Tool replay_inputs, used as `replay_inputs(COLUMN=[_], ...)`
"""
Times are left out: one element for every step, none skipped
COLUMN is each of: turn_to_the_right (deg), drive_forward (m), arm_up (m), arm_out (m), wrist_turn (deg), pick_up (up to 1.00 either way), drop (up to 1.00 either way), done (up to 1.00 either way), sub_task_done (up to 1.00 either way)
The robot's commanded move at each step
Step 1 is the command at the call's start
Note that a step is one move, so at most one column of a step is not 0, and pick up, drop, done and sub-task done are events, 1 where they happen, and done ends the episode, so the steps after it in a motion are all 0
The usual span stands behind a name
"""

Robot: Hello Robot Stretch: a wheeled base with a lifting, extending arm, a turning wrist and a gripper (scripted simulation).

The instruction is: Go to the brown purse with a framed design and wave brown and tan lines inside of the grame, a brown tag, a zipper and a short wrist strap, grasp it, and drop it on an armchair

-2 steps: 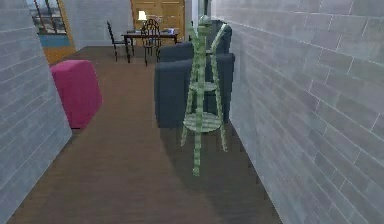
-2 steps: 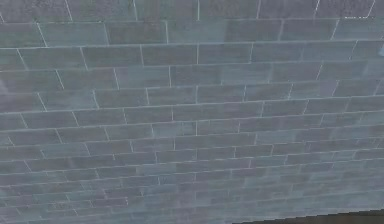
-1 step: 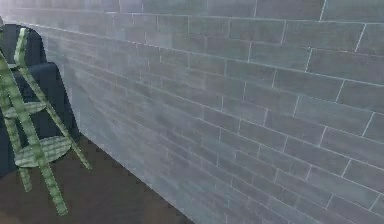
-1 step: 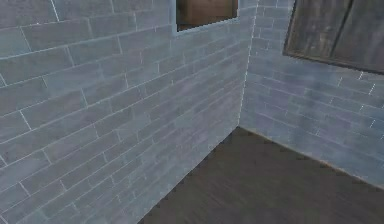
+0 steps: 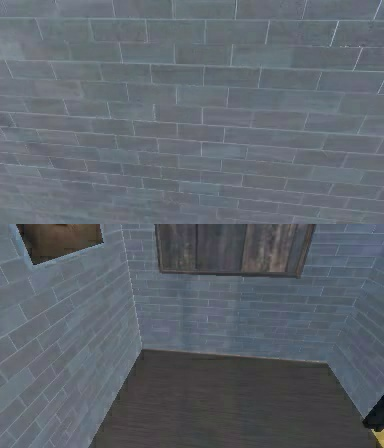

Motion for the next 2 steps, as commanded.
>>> replay_inputs(turn_to_the_right=[0.0,-45.0], drive_forward=[0.25,0.00], arm_up=[0.00,0.00], arm_out=[0.00,0.00], wrist_turn=[0.0,0.0], pick_up=[0.00,0.00], drop=[0.00,0.00], done=[0.00,0.00], sub_task_done=[0.00,0.00])
